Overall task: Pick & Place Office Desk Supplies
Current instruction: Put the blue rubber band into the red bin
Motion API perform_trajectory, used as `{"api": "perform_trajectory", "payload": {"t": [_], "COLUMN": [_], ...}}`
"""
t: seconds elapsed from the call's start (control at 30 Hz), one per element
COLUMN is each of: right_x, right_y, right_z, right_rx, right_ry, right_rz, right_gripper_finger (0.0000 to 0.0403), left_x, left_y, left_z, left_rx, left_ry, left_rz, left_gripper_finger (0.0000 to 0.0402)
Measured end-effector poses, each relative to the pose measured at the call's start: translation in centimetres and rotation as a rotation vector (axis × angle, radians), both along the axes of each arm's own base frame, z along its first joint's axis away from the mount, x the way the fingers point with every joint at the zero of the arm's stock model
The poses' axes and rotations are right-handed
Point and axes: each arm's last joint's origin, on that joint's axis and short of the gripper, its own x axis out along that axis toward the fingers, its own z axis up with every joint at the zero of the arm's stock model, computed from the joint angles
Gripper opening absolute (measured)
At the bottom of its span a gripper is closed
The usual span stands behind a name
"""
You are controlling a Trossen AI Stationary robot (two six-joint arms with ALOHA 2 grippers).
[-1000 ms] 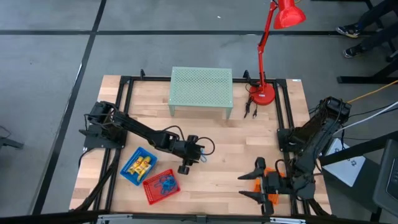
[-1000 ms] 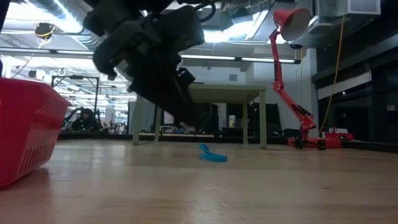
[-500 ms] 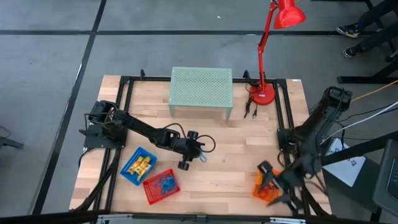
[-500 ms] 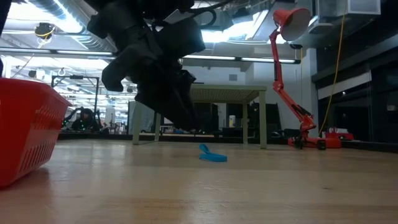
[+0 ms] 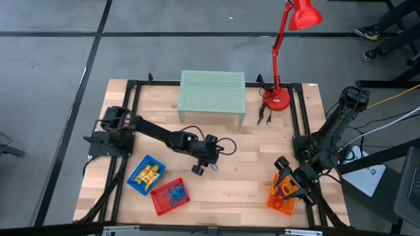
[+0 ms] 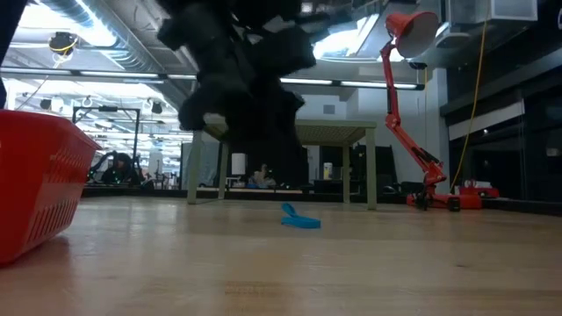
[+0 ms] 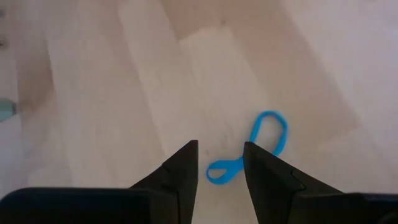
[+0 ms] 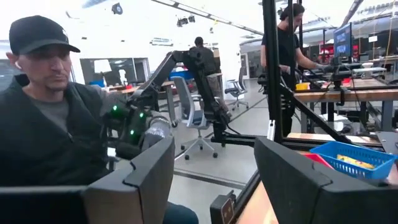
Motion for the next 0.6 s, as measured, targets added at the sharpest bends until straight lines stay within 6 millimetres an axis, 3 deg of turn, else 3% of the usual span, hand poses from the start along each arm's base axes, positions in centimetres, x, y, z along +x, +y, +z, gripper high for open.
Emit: {"api": "perform_trajectory", "payload": {"t": [0.17,0.3,0.6], "right_x": [0.0,0.0,0.0], "right_y": [0.0,0.0,0.0], "right_z": [0.1,0.1,0.0], "right_rx": [0.013,0.03,0.041], "right_ry": [0.001,0.013,0.025], "right_rz": [0.002,0.006,0.009], "right_gripper_finger": [0.0225,0.0225,0.0225], "left_x": [1.6,2.6,2.7], "left_y": [0.5,0.7,0.9], "left_z": [-1.4,-1.3,-1.2], "left_rx": [0.019,-0.034,-0.015], "left_ry": [0.131,0.207,0.279], "left_rz": [-0.059,-0.116,-0.169], "left_gripper_finger": [0.0125,0.0125,0.0125]}}
